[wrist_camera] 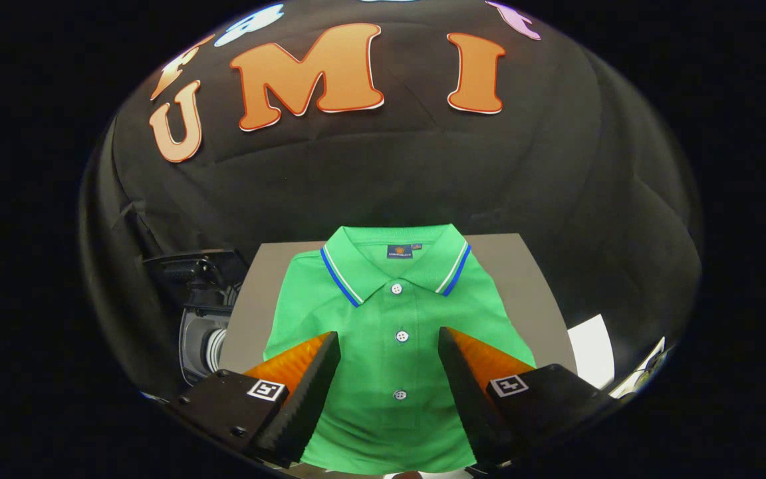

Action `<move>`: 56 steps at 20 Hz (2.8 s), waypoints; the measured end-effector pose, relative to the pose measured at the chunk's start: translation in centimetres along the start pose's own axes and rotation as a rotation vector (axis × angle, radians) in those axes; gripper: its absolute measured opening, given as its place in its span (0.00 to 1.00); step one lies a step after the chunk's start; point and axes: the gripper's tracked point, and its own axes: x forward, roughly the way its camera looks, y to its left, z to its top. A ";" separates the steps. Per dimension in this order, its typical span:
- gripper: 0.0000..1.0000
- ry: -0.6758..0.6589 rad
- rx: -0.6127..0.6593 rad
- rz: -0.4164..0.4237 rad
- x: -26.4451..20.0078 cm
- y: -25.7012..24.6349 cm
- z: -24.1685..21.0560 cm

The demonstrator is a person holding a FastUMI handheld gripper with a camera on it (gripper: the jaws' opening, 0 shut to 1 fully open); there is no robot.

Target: Put the clothes into the washing machine and then close the washing machine lid.

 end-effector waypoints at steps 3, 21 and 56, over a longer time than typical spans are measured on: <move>0.96 0.023 0.016 0.000 0.5 -0.2 -0.8; 0.47 0.004 -0.089 0.001 1.7 -1.8 -2.3; 0.07 -0.898 0.020 0.131 -22.7 12.2 5.2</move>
